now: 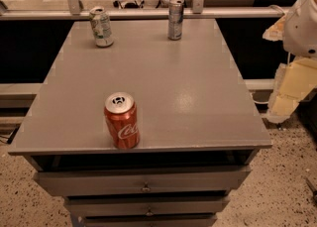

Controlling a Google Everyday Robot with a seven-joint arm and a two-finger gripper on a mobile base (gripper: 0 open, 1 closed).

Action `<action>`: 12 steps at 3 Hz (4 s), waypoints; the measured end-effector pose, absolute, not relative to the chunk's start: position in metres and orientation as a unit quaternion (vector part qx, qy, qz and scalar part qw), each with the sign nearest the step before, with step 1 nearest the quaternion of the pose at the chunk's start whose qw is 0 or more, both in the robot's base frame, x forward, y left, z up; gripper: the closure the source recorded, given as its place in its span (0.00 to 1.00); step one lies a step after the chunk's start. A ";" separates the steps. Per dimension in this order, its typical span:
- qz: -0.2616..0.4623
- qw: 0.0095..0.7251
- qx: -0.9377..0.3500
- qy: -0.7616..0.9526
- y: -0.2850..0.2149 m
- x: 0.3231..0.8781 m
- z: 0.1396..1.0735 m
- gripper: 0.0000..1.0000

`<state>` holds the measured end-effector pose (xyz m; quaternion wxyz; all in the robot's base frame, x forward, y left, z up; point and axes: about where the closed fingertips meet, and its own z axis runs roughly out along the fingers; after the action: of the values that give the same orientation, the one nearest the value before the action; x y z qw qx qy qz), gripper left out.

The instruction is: Move coke can near 7up can

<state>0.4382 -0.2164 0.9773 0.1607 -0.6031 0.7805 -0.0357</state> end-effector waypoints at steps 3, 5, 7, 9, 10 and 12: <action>0.089 0.242 -0.624 0.738 -0.147 0.449 0.926 0.00; 0.247 0.329 -0.624 0.664 -0.046 0.446 0.886 0.00; 0.377 0.390 -0.592 0.597 0.042 0.426 0.879 0.01; 0.409 0.412 -0.566 0.585 0.076 0.426 0.876 0.45; 0.393 0.431 -0.555 0.594 0.065 0.443 0.884 0.68; 0.340 0.475 -0.546 0.601 0.022 0.474 0.928 1.00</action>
Offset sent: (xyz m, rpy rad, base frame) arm 0.0129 0.0366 -0.0453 0.2503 0.0353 0.0848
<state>0.4737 0.0216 0.9283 0.4749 -0.5460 0.6005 0.3401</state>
